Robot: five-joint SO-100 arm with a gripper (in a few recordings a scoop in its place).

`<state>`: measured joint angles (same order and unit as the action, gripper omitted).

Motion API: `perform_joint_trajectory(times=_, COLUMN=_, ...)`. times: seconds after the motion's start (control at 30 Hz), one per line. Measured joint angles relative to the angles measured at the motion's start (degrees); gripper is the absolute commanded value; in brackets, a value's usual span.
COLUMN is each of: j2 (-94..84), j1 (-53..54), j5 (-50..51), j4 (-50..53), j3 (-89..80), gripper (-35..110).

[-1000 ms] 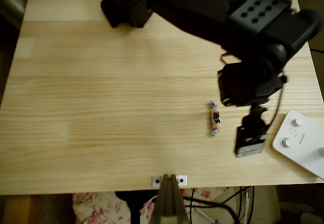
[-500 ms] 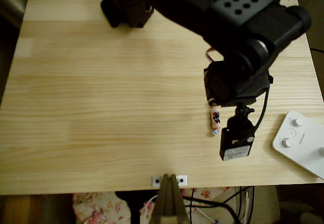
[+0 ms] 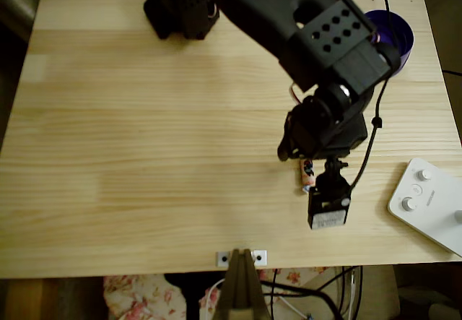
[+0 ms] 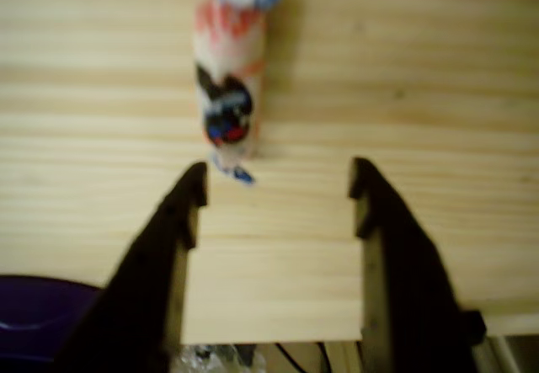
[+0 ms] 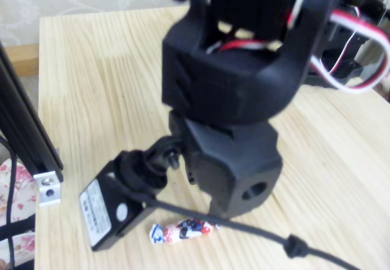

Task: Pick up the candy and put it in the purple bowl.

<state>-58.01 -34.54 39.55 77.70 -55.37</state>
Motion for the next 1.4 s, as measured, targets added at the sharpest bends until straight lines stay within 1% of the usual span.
perform_joint_trajectory(times=0.13, j2=3.78, j1=-0.35, j5=0.97, j4=0.35, j3=6.06, gripper=27)
perform_joint_trajectory(times=0.27, j2=4.75, j1=-0.44, j5=0.62, j4=-0.62, j3=8.09, gripper=27)
perform_joint_trajectory(times=0.87, j2=8.88, j1=-2.11, j5=1.23, j4=0.00, j3=8.53, gripper=25)
perform_joint_trajectory(times=0.97, j2=8.88, j1=-2.11, j5=1.67, j4=-1.05, j3=8.53, gripper=21)
perform_joint_trajectory(times=1.13, j2=8.79, j1=-1.93, j5=1.67, j4=-2.64, j3=7.56, gripper=6)
perform_joint_trajectory(times=1.27, j2=8.53, j1=-1.32, j5=2.11, j4=-3.08, j3=5.62, gripper=0)
perform_joint_trajectory(times=1.4, j2=6.59, j1=-0.97, j5=2.11, j4=-3.69, j3=2.55, gripper=0)
